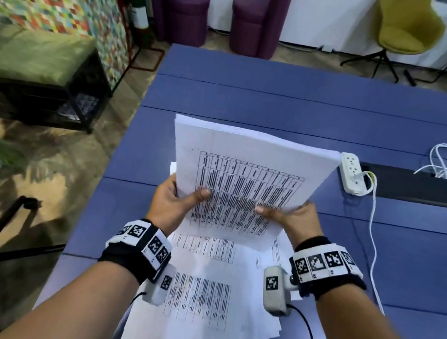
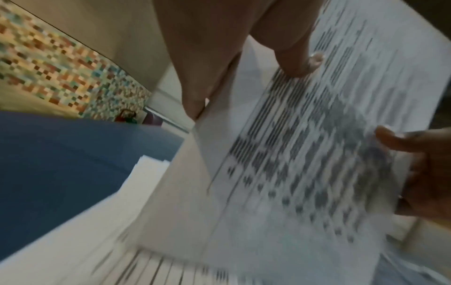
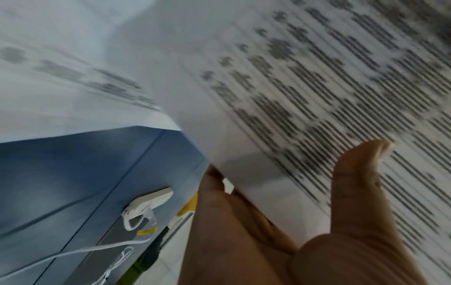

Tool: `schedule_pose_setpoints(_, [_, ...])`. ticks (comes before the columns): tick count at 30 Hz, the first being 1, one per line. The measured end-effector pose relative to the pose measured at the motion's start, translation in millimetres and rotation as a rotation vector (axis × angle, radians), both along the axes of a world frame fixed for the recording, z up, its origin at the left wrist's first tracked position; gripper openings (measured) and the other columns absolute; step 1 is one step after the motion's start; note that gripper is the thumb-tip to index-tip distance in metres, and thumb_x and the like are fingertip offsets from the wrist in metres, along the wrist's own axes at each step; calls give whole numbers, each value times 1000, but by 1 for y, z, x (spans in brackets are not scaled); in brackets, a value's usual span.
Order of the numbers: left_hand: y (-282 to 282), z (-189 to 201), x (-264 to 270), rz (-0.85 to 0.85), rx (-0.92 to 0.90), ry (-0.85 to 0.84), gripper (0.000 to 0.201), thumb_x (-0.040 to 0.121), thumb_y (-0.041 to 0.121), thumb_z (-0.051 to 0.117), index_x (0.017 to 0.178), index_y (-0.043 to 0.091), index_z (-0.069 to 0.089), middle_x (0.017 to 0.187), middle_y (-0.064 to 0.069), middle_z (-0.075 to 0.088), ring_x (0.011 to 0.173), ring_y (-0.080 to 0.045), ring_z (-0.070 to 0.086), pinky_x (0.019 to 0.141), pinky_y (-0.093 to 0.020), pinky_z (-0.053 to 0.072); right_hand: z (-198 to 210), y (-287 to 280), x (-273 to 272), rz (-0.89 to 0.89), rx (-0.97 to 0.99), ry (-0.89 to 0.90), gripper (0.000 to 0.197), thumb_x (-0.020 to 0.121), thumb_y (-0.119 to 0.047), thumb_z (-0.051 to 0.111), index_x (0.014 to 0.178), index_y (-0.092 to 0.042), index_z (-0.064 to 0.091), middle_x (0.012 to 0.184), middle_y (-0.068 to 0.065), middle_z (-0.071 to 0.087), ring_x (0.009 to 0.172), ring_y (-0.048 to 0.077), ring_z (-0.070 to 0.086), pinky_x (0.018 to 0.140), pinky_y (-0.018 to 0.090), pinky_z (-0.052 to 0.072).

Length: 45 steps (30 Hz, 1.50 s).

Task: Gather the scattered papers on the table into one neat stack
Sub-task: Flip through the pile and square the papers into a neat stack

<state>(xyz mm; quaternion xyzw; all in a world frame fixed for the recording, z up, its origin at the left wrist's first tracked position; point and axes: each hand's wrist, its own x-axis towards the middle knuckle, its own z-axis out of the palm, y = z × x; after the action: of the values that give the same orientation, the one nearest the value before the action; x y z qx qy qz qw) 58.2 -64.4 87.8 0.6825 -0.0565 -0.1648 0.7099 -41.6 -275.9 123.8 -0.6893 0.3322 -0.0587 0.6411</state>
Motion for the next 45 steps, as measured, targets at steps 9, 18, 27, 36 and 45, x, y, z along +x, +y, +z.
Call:
schedule_pose_setpoints(9, [0,1,7,49,9,-68,36,87,-7,62,108,20,54,105,5,69,95,-1,67,87,-19,52,8,16,13,-16,-50,-155,24,74,-9,78,86,-16,58,87,-2,69,83,13,67,80,29,55])
schedule_pose_setpoints(18, [57,-74,-33,-7,580,150,25,87,9,70,106,4,55,96,-9,64,97,-31,63,77,-32,49,-69,60,-27,244,-219,436,70,91,-35,59,145,-3,28,150,9,35,137,24,34,108,30,31])
schedule_pose_setpoints(27, [79,-95,-49,-119,1237,95,52,85,44,68,118,8,54,133,-16,40,122,-38,37,97,-43,41,-113,76,-50,256,-580,641,36,80,-52,66,104,-26,62,141,1,29,129,24,27,102,42,36])
schedule_pose_setpoints(36, [76,-99,-49,-32,772,157,30,87,25,70,106,9,54,109,-14,62,93,-29,62,85,-41,52,-106,61,-40,148,-291,394,31,76,-34,78,101,-23,63,118,4,36,100,21,51,83,21,41])
schedule_pose_setpoints(45, [85,-109,-43,-30,811,186,23,97,27,57,104,5,58,118,-14,42,109,-32,48,102,-40,39,-82,99,-42,236,-688,138,11,78,-32,72,79,-27,62,111,-8,32,104,11,35,83,26,34])
